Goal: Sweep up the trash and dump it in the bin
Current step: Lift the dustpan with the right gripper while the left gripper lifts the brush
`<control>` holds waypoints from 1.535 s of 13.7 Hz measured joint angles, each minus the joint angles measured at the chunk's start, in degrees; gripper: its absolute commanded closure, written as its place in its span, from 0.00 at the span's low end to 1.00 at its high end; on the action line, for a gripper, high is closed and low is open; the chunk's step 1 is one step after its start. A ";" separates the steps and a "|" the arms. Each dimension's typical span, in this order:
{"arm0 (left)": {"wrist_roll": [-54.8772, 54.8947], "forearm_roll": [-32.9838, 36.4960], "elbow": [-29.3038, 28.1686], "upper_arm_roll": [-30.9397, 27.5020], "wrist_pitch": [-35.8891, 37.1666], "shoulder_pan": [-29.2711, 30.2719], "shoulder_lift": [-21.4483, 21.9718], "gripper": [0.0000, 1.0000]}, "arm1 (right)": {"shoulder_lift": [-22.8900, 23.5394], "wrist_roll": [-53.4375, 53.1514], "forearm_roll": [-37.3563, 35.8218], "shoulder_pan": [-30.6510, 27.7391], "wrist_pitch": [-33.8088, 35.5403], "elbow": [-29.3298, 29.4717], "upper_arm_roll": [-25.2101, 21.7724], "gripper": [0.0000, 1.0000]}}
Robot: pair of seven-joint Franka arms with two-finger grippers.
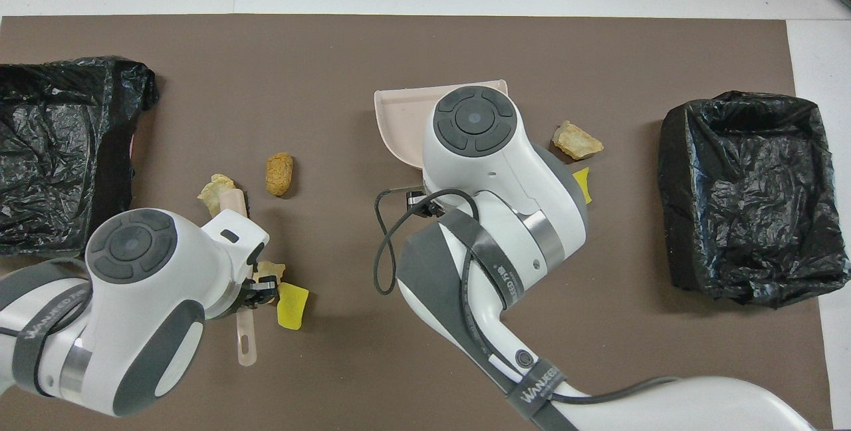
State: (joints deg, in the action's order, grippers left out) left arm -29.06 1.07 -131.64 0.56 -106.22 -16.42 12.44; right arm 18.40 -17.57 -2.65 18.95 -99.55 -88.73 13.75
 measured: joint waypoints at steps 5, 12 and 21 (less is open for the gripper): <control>12.65 4.07 -0.03 -0.05 -6.52 9.15 -1.69 1.00 | -2.62 23.38 -0.24 -1.40 4.46 -1.59 -0.04 1.00; 24.41 4.29 -0.06 0.00 -10.82 12.99 -7.51 1.00 | -7.71 47.94 -8.92 -0.50 7.23 -9.57 0.23 1.00; 26.00 2.07 -0.21 1.74 -7.35 2.21 -7.12 1.00 | -16.32 62.08 -10.16 -1.18 -14.20 -31.78 0.15 1.00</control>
State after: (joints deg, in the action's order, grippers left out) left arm -3.06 3.14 -131.84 2.30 -113.56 -14.20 5.32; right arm 2.08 44.51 -12.81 17.77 -113.75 -120.51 13.90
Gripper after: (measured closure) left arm 0.749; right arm 0.683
